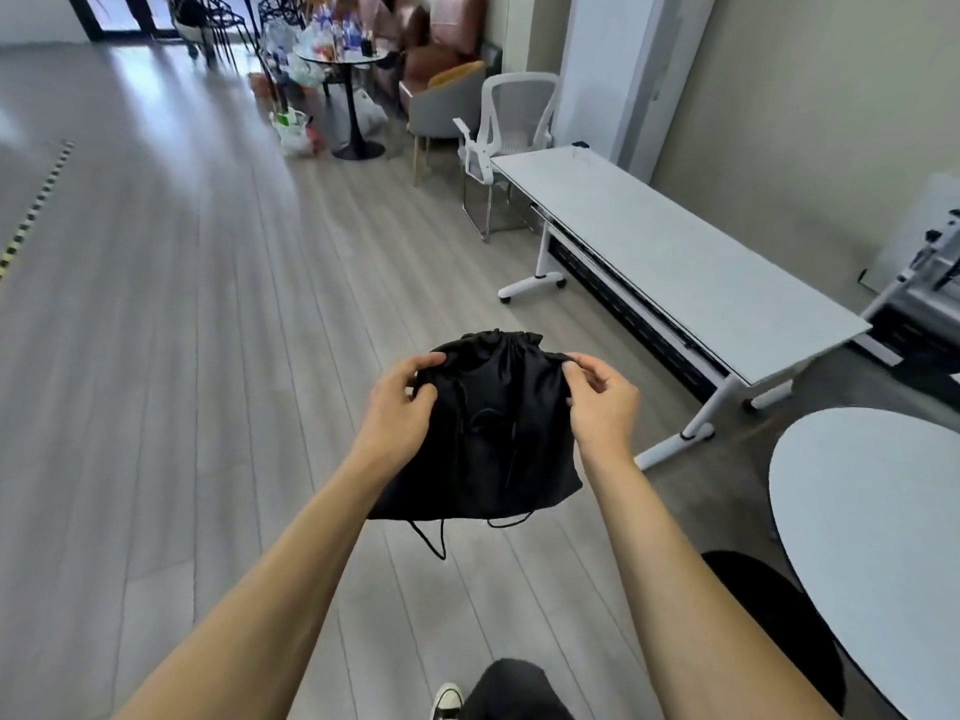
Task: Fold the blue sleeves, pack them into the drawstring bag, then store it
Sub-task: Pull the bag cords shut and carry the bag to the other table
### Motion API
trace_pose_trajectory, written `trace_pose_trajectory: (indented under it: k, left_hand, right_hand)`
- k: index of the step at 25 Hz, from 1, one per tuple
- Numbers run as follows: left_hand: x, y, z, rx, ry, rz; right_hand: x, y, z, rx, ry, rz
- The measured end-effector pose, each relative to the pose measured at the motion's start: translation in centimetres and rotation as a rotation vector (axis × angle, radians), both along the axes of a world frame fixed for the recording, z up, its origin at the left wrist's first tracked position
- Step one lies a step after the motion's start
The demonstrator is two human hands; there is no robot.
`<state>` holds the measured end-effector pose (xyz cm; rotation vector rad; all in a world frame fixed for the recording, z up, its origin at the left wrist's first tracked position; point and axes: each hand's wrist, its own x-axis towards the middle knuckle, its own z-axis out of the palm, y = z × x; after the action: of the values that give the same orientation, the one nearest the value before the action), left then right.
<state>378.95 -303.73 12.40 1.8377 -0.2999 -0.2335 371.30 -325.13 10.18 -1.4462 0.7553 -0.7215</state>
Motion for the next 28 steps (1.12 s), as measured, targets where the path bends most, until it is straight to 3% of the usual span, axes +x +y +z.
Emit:
trace_pose_trajectory:
  k: [12, 22, 28]
  left_hand:
    - [38.9, -20.8, 0.0, 0.112, -0.086, -0.109]
    - [69.4, -37.0, -0.5, 0.052, -0.105, -0.182]
    - [86.7, -47.6, -1.1, 0.041, -0.088, -0.349]
  right_hand:
    - [37.1, -19.8, -1.4, 0.060, -0.061, -0.065]
    - [64.3, -34.3, -1.3, 0.026, -0.069, -0.137]
    - [77.9, -41.8, -1.1, 0.032, -0.032, -0.331]
